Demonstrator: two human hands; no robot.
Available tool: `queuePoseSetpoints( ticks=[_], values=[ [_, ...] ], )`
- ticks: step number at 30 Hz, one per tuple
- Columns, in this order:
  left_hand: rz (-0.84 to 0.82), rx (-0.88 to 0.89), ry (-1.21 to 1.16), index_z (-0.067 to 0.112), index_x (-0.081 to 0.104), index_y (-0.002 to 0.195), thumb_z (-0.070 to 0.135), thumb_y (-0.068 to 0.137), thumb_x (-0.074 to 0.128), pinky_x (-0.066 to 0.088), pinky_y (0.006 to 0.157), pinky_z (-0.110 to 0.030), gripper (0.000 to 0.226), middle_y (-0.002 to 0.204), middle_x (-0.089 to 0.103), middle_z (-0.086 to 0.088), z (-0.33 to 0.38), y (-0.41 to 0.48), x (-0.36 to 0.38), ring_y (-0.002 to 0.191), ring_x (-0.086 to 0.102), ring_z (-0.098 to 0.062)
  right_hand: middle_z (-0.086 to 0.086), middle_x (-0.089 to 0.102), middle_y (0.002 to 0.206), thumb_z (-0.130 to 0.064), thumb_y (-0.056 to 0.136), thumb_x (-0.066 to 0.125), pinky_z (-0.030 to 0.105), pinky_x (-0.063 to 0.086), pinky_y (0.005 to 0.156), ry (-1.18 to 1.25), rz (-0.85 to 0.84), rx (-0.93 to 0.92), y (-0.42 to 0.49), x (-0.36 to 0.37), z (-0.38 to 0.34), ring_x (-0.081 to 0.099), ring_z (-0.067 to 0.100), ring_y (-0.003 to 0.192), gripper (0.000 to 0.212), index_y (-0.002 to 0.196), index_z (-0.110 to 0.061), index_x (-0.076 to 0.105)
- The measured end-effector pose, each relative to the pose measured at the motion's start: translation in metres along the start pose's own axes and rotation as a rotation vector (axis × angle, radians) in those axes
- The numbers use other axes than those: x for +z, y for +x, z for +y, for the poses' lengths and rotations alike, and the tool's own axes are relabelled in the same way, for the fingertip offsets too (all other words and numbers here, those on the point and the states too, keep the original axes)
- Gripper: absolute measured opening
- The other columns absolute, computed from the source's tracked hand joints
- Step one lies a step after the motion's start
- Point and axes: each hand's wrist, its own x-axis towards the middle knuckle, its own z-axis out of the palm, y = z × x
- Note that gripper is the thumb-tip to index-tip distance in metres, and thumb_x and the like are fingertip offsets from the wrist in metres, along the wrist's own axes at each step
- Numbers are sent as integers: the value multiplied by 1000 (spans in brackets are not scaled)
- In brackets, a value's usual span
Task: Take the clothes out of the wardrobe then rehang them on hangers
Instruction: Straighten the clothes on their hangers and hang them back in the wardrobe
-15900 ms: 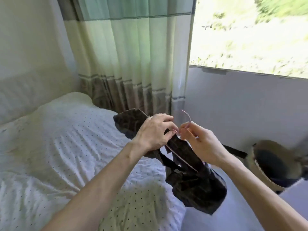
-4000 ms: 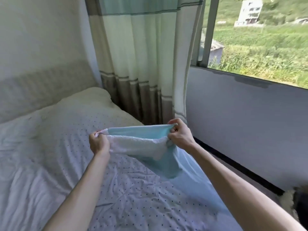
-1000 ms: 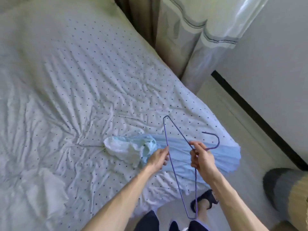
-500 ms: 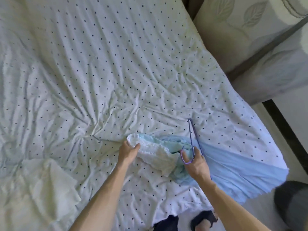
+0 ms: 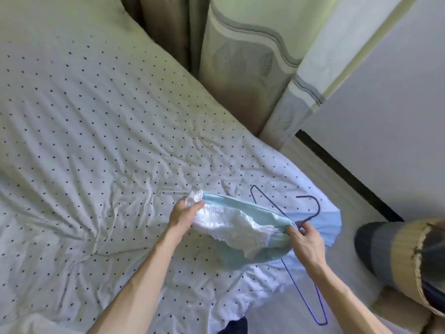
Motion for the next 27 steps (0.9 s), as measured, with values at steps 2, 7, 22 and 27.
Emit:
queuePoseSetpoints(
  ticks=[2,7,22,27],
  values=[
    [-42,187,163,16,42,147,48,88,68,40,90,-29,72,149,48,-6,46,-32,21,124,52,-24,-7,62,61,-37,79,59,30,41,61,101,117,-10,-14,-55,1,55,20,66,20,73,-18,59],
    [-84,632,454,34,54,87,47,86,60,46,63,-29,15,85,63,9,168,-146,86,78,60,-16,-11,44,51,-42,71,57,36,37,56,255,382,-129,-70,-204,19,40,14,54,26,67,-16,52],
    [-839,933,265,27,74,98,36,97,64,52,74,-32,14,93,72,4,211,-505,363,82,66,-16,-3,58,68,-33,80,60,30,35,53,-28,490,244,-251,-416,257,54,23,70,21,67,-19,52],
    [-976,1060,389,26,74,107,41,94,66,59,83,-34,21,97,76,6,159,-587,412,89,72,-14,-5,62,69,-56,89,56,35,43,66,320,731,229,-306,-413,309,58,24,75,43,70,-18,57]
  ],
)
